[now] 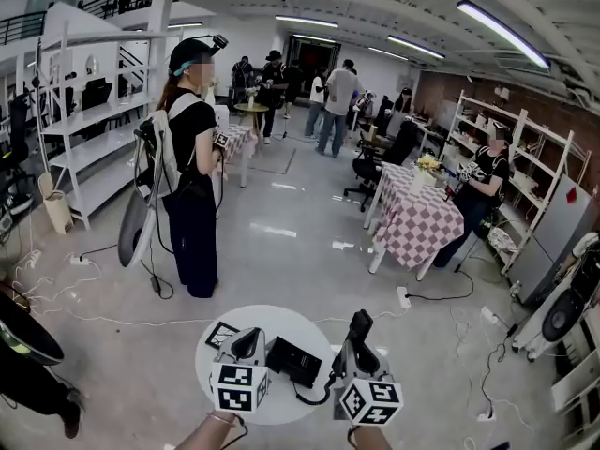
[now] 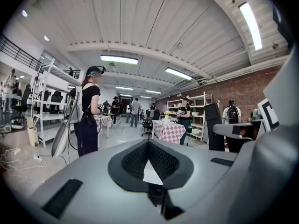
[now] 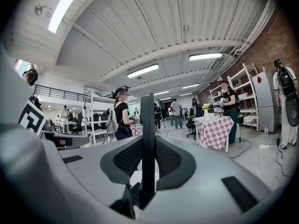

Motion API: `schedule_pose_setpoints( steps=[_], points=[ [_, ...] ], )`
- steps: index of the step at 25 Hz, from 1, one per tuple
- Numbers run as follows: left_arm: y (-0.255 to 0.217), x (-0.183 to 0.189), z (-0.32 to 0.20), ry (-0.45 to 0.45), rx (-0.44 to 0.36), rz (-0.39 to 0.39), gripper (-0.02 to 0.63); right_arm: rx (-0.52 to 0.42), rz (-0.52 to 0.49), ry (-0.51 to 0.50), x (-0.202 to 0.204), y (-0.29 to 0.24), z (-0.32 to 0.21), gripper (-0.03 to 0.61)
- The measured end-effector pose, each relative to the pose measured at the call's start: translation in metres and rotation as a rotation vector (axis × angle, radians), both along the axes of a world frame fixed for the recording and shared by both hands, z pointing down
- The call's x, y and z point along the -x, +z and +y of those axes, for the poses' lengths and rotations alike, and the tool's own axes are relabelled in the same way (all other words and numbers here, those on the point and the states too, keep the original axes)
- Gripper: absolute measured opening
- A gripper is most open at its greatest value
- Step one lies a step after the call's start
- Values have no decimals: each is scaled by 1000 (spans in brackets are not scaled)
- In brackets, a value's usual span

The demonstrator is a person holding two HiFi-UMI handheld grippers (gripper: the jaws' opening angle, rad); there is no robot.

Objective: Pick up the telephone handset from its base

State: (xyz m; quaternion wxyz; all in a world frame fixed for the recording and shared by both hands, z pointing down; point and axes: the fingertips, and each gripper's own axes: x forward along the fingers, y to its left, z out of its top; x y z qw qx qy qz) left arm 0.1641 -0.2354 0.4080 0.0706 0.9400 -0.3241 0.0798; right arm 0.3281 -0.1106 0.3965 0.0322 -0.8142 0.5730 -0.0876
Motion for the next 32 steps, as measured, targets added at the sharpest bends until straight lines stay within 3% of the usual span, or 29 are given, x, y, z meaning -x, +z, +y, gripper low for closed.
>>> schedule_pose_setpoints(
  steps=[8,16,32],
  points=[
    [-62,-5,1,-80,-238,74,9,-49,165,24,-17,-39,-8,92],
    [-59,-11,3,-86,-164,102,9,-106,204,18,-16,-57,0,92],
    [-57,0,4,-87,-165,66,9,-121,183,6,-1,-59,3,92]
  ],
)
